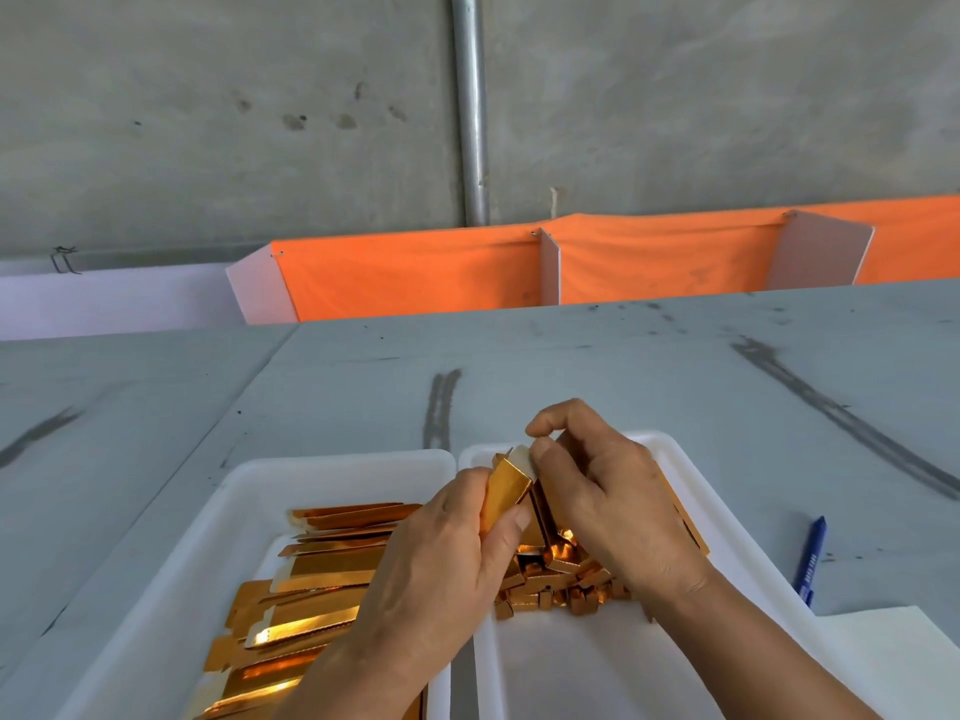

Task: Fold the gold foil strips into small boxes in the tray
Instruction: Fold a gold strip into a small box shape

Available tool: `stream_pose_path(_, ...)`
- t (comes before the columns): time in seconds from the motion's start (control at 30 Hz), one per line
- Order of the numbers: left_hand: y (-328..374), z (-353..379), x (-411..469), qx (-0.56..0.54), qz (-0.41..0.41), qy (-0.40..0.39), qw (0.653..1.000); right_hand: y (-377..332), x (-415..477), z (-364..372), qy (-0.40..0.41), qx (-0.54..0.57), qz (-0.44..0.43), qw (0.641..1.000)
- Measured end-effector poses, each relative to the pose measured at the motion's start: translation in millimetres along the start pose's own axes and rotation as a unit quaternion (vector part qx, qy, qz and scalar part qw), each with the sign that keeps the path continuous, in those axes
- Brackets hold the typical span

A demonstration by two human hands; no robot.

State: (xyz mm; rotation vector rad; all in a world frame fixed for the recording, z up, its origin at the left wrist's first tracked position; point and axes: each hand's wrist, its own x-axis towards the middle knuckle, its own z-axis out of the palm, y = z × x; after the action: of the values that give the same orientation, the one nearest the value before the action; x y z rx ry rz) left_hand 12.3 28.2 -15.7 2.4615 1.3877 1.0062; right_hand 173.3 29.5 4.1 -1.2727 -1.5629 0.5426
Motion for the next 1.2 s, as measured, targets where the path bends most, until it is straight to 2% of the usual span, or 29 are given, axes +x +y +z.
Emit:
stream_pose_path(0.23, -1.7, 2.2, -0.9, 0.016, 0.003, -0.019, 1.0, -2.2, 2.6, 0.6, -0.011, -0.012, -0.007, 1.0)
stream_pose_path(0.43, -2.8, 0.4, 0.7, 0.01, -0.005, 0.012, 1.0, -4.9, 0.4, -1.8, -0.043, 0.007, -0.002, 0.999)
stream_pose_path(0.53, -3.0, -1.9, 1.9, 0.006, -0.02, 0.026, 0.999, -5.5, -0.1, 3.2, -0.071, 0.091, 0.042, 0.992)
stream_pose_path(0.6, -2.3, -2.5, 2.2, 0.009, -0.021, 0.034, 0.999, -7.0, 1.2, 5.8, -0.079, 0.175, 0.092, 0.977)
stream_pose_path(0.67, -0.8, -2.3, 2.7, 0.01, -0.022, 0.038, 0.999, -6.8, 2.3, 7.7, -0.079, 0.214, 0.124, 0.966)
stream_pose_path(0.87, -2.4, -1.4, 2.2, 0.02, -0.041, 0.044, 0.998, -8.1, -0.3, 8.2, -0.113, 0.243, 0.143, 0.953)
stream_pose_path(1.0, 0.2, -3.5, 2.0, 0.01, -0.029, 0.05, 0.998, -9.0, 2.9, 1.8, -0.042, 0.291, 0.143, 0.945)
stream_pose_path(1.1, 1.0, -4.2, 0.2, 0.004, -0.013, 0.043, 0.999, -6.4, 7.9, -2.0, -0.001, 0.345, 0.202, 0.917)
stream_pose_path(1.2, 0.8, -3.6, -1.1, 0.0, 0.001, 0.024, 1.0, -3.4, 8.6, 1.1, -0.048, 0.355, 0.251, 0.899)
